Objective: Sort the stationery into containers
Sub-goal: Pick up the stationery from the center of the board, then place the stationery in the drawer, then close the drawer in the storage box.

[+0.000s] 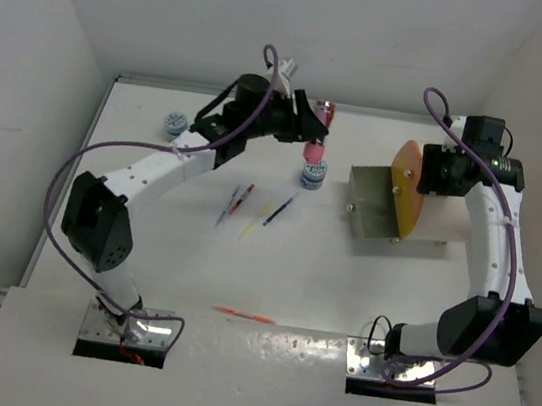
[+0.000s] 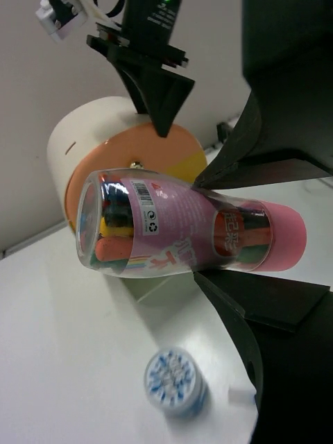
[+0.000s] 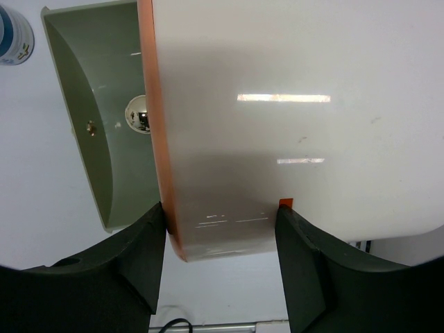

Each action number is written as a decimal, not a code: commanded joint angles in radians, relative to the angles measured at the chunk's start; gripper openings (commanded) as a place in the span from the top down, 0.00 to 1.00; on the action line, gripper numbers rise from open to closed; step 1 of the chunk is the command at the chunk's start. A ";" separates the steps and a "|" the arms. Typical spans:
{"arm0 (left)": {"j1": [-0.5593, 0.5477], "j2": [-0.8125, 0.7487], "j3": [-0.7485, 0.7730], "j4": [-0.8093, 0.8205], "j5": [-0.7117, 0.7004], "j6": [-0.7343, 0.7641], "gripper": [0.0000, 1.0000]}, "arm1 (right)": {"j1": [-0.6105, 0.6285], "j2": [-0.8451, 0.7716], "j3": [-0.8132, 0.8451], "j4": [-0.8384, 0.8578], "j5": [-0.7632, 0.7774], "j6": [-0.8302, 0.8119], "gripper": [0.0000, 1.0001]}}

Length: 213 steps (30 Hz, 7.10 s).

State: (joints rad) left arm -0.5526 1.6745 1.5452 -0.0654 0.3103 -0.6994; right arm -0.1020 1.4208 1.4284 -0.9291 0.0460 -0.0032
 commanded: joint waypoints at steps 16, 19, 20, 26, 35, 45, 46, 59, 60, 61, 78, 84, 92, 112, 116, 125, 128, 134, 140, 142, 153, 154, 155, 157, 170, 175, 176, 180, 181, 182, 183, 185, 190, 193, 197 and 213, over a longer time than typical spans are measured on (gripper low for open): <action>-0.285 0.448 0.323 0.099 -0.355 -0.491 0.99 | 0.012 0.089 -0.065 -0.114 -0.024 -0.018 0.42; -0.305 0.475 0.317 0.114 -0.347 -0.531 0.98 | 0.012 0.090 -0.071 -0.112 -0.028 -0.021 0.42; -0.311 0.488 0.317 0.121 -0.346 -0.531 0.97 | 0.012 0.090 -0.071 -0.111 -0.029 -0.023 0.42; -0.343 0.541 0.326 0.168 -0.329 -0.545 0.93 | 0.012 0.092 -0.080 -0.103 -0.041 -0.018 0.42; -0.349 0.574 0.357 0.151 -0.355 -0.499 0.72 | 0.012 0.093 -0.077 -0.106 -0.028 -0.032 0.42; -0.357 0.539 0.391 0.110 -0.362 -0.431 0.21 | 0.012 0.099 -0.075 -0.109 -0.014 -0.035 0.42; -0.353 0.533 0.388 0.108 -0.355 -0.428 0.19 | 0.012 0.099 -0.079 -0.109 -0.012 -0.035 0.42; -0.248 0.292 0.139 0.042 -0.203 -0.368 0.76 | 0.012 0.096 -0.088 -0.100 -0.011 -0.038 0.42; -0.244 0.289 0.110 0.045 -0.170 -0.388 0.81 | 0.012 0.096 -0.091 -0.097 -0.009 -0.038 0.42; -0.239 0.297 0.098 0.090 -0.143 -0.397 0.84 | 0.012 0.096 -0.092 -0.097 -0.011 -0.038 0.42; -0.214 0.418 0.087 0.034 -0.125 -0.456 0.56 | 0.012 0.093 -0.114 -0.117 0.003 -0.044 0.43; -0.210 0.445 0.078 0.047 -0.116 -0.472 0.53 | 0.012 0.084 -0.134 -0.117 0.011 -0.046 0.44; -0.205 0.491 0.084 0.110 -0.102 -0.486 0.47 | 0.004 0.072 -0.161 -0.114 0.000 -0.047 0.48; -0.228 0.680 0.075 0.706 0.053 -0.778 0.63 | -0.004 0.084 -0.163 -0.126 -0.011 -0.054 0.53; -0.234 0.703 0.102 0.728 0.041 -0.782 0.54 | -0.005 0.087 -0.160 -0.128 -0.011 -0.057 0.53; -0.250 0.737 0.136 0.794 0.032 -0.743 0.52 | -0.005 0.095 -0.161 -0.131 -0.023 -0.073 0.58; -0.248 0.729 0.128 0.783 0.019 -0.716 0.52 | -0.010 0.099 -0.158 -0.126 -0.015 -0.096 0.60; -0.230 0.755 0.189 0.768 0.018 -0.648 0.53 | -0.021 0.119 -0.144 -0.126 -0.018 -0.127 0.62; -0.218 0.807 0.246 0.765 0.044 -0.592 0.54 | -0.021 0.125 -0.140 -0.131 -0.023 -0.132 0.64; -0.216 0.829 0.247 0.821 0.055 -0.614 0.54 | -0.021 0.125 -0.138 -0.140 -0.023 -0.135 0.65; -0.234 0.906 0.346 0.835 0.070 -0.615 0.55 | -0.021 0.148 -0.114 -0.162 -0.041 -0.136 0.67; -0.237 0.909 0.354 0.840 0.070 -0.623 0.56 | -0.021 0.150 -0.114 -0.162 -0.041 -0.133 0.67; -0.240 0.916 0.360 0.843 0.069 -0.627 0.57 | -0.021 0.155 -0.112 -0.162 -0.041 -0.132 0.68; -0.247 0.924 0.378 0.854 0.069 -0.641 0.58 | -0.021 0.156 -0.111 -0.163 -0.041 -0.132 0.68; -0.247 0.843 0.238 0.969 0.017 -0.807 0.62 | -0.021 0.164 -0.105 -0.172 -0.041 -0.132 0.69; -0.234 0.812 0.181 0.954 0.029 -0.821 0.65 | -0.021 0.165 -0.103 -0.171 -0.041 -0.129 0.69; -0.230 0.817 0.182 0.944 0.032 -0.828 0.66 | -0.021 0.167 -0.103 -0.171 -0.041 -0.126 0.69; -0.228 0.817 0.177 0.937 0.016 -0.848 0.69 | -0.021 0.162 -0.106 -0.174 -0.041 -0.124 0.70; -0.228 0.817 0.177 0.925 0.013 -0.853 0.68 | -0.021 0.161 -0.108 -0.174 -0.043 -0.124 0.70; -0.225 0.818 0.176 0.918 0.012 -0.858 0.67 | -0.021 0.159 -0.108 -0.174 -0.041 -0.127 0.70; -0.225 0.821 0.176 0.909 0.012 -0.859 0.65 | -0.021 0.159 -0.108 -0.174 -0.043 -0.127 0.70; -0.219 0.820 0.170 0.908 0.009 -0.859 0.64 | -0.021 0.158 -0.106 -0.175 -0.043 -0.132 0.70; -0.211 0.820 0.167 0.883 0.001 -0.851 0.65 | -0.021 0.159 -0.109 -0.175 -0.043 -0.130 0.70; -0.211 0.827 0.173 0.877 0.003 -0.845 0.66 | -0.022 0.161 -0.117 -0.171 -0.043 -0.127 0.70; -0.210 0.850 0.193 0.854 0.007 -0.835 0.67 | -0.022 0.162 -0.117 -0.168 -0.041 -0.126 0.70; -0.227 0.916 0.294 0.812 0.013 -0.816 0.66 | -0.022 0.168 -0.117 -0.172 -0.041 -0.129 0.71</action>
State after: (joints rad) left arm -0.7708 2.5732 1.7729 0.7048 0.3317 -1.5124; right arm -0.1318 1.4704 1.4197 -0.8394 0.0605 -0.1097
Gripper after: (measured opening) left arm 0.351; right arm 0.587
